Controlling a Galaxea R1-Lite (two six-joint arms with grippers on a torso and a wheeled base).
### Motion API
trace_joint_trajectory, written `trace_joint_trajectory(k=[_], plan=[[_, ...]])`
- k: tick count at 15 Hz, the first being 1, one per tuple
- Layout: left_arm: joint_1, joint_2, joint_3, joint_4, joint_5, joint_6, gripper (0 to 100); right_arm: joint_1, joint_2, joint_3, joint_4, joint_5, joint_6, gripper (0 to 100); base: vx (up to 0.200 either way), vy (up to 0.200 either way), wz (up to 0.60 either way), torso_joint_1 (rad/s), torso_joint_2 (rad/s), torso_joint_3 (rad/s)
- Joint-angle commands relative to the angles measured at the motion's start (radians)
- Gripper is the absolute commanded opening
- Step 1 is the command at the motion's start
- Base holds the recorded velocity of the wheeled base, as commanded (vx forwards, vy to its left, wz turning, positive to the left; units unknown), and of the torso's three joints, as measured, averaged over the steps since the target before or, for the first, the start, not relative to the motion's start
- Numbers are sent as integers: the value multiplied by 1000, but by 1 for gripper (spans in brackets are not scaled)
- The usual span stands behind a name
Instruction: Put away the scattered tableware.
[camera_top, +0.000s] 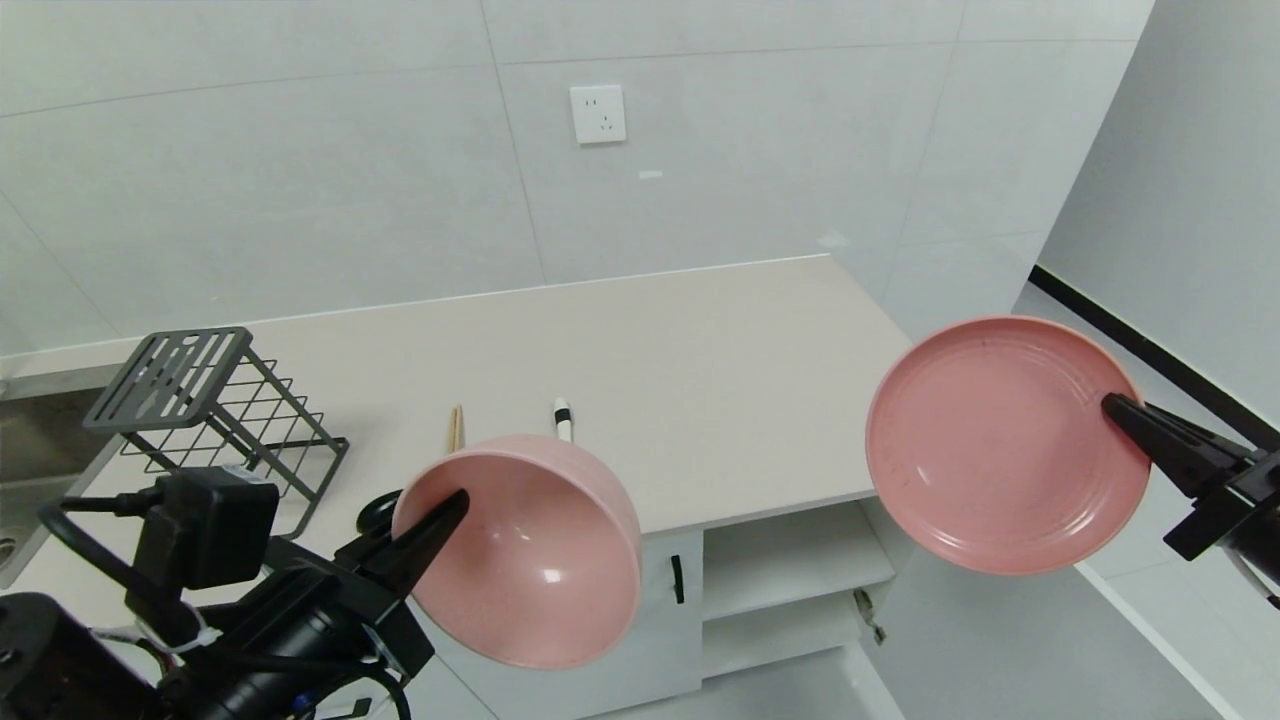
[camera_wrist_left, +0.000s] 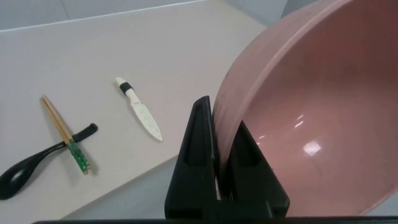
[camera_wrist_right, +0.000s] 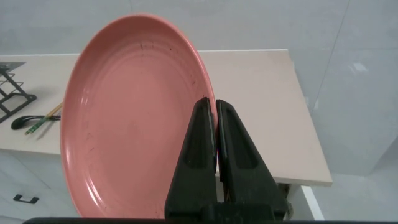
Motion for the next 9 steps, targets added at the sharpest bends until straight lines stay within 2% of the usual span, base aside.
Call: trace_joint_trajectory(k=[1, 9], plan=[[0, -6, 0, 0, 0, -2, 0, 0, 0, -1, -1, 0, 1, 0, 0, -200, 0, -27, 56, 32], [-2, -10, 0, 0, 0, -2, 0, 0, 0, 1, -1, 0, -7, 0, 0, 0, 0, 0, 6, 0]])
